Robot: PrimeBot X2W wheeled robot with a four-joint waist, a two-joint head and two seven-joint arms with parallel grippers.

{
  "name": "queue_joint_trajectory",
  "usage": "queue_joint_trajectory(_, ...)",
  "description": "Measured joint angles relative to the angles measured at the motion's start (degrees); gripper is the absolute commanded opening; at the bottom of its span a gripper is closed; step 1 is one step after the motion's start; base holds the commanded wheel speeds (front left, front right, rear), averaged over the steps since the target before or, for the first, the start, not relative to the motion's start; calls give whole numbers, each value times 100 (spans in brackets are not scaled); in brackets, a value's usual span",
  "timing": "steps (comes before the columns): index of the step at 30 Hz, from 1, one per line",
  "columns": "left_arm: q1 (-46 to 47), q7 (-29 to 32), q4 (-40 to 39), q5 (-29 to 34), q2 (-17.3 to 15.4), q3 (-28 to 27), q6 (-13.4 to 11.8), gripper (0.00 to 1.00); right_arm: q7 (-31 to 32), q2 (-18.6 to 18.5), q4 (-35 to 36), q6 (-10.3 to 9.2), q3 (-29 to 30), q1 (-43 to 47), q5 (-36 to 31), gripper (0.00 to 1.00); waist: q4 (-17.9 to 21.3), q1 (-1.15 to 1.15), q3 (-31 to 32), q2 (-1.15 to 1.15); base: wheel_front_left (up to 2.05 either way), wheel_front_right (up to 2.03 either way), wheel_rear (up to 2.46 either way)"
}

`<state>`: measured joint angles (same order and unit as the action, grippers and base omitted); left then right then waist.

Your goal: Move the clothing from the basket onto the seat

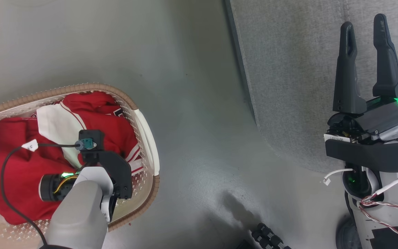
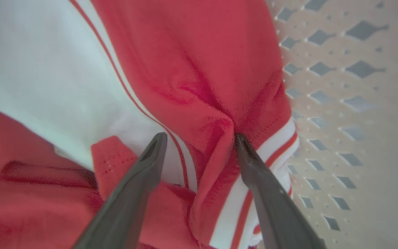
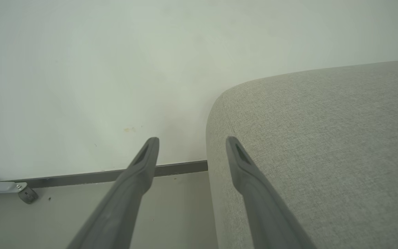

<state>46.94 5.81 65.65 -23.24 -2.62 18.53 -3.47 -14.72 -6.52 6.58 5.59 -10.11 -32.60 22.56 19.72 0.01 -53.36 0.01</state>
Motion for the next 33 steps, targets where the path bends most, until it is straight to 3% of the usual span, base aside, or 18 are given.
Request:
queue_joint_trajectory(1, 21, 38, 40, -31, 0, 2, 0, 100, 0, 0, 15, 8, 0, 0, -12, 100, -6, 0, -11, 0, 0, 0, 0)
queue_joint_trajectory(2, 33, 71, 75, -37, 0, 2, 0, 41, 0, 0, 22, 22, 0, 0, -38, 100, -13, 0, -21, 0, 0, 0, 0)
queue_joint_trajectory(3, 74, 101, 130, -40, 0, 1, -5, 0, 0, 0, 31, 22, 1, 0, -43, 100, -29, 0, -37, 0, 0, 0, 0)
queue_joint_trajectory(14, 109, 98, 294, -147, 9, 38, -5, 0, 0, -5, -85, 48, 65, -1, -141, 100, -183, -1, 98, -1, 0, 0, 0)
queue_joint_trajectory(33, -360, -699, -169, -666, 35, 573, 155, 0, 0, -298, -832, 98, 1, 117, -303, 100, -642, -1, 1030, -1, 0, 0, 0)
